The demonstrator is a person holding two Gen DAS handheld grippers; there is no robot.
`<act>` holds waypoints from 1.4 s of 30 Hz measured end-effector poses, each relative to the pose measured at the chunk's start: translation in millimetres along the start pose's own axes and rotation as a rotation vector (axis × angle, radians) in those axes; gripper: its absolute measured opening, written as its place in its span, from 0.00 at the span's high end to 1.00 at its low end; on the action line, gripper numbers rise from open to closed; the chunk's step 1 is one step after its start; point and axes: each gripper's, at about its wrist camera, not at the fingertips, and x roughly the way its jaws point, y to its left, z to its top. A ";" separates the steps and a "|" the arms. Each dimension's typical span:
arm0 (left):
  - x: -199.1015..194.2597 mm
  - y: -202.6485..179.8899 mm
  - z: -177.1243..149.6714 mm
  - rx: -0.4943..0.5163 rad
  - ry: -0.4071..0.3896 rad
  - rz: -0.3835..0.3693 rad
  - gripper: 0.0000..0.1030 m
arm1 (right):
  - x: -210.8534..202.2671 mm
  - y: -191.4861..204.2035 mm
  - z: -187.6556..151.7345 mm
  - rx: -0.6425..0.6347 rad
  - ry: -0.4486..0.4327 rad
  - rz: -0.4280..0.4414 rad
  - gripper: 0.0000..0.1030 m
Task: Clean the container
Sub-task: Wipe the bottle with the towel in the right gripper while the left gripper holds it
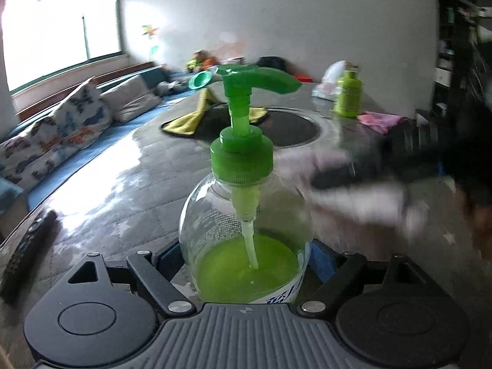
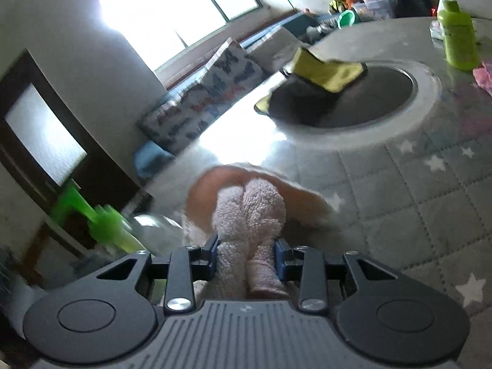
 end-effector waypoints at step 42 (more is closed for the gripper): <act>4.4 -0.8 9.5 -0.166 0.054 0.098 0.14 | -14.1 27.0 -2.1 -0.306 -0.026 -0.290 0.27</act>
